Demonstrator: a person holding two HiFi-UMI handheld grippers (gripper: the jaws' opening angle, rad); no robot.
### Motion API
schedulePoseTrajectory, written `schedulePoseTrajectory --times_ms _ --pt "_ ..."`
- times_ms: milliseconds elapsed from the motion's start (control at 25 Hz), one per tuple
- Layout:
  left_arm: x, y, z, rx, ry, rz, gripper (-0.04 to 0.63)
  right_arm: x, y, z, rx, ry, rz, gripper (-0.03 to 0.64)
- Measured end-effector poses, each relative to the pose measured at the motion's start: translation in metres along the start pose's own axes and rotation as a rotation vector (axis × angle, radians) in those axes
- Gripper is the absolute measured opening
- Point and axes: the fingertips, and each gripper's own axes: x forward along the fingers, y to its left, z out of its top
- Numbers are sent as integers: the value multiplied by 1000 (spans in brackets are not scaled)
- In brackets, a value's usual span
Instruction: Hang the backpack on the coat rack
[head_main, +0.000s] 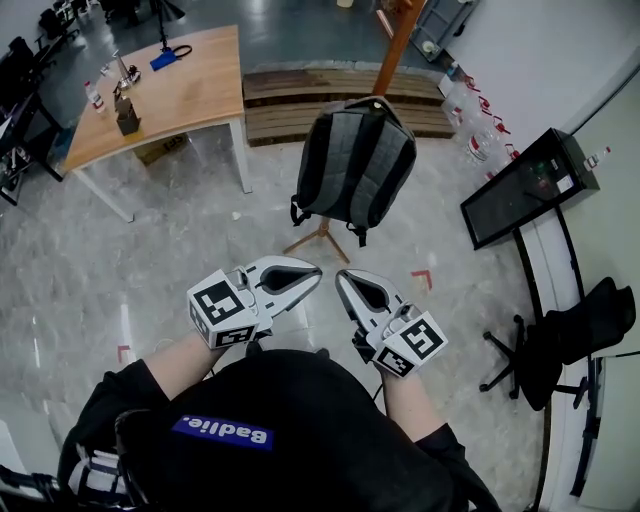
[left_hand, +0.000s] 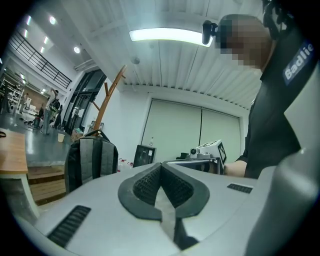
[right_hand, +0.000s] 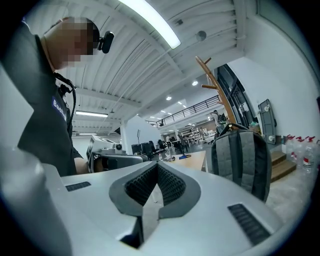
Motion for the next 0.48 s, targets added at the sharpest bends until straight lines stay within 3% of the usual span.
schedulePoseTrajectory --times_ms 480 --pt "-15 -6 1 18 8 12 9 5 10 -5 -6 16 -6 5"
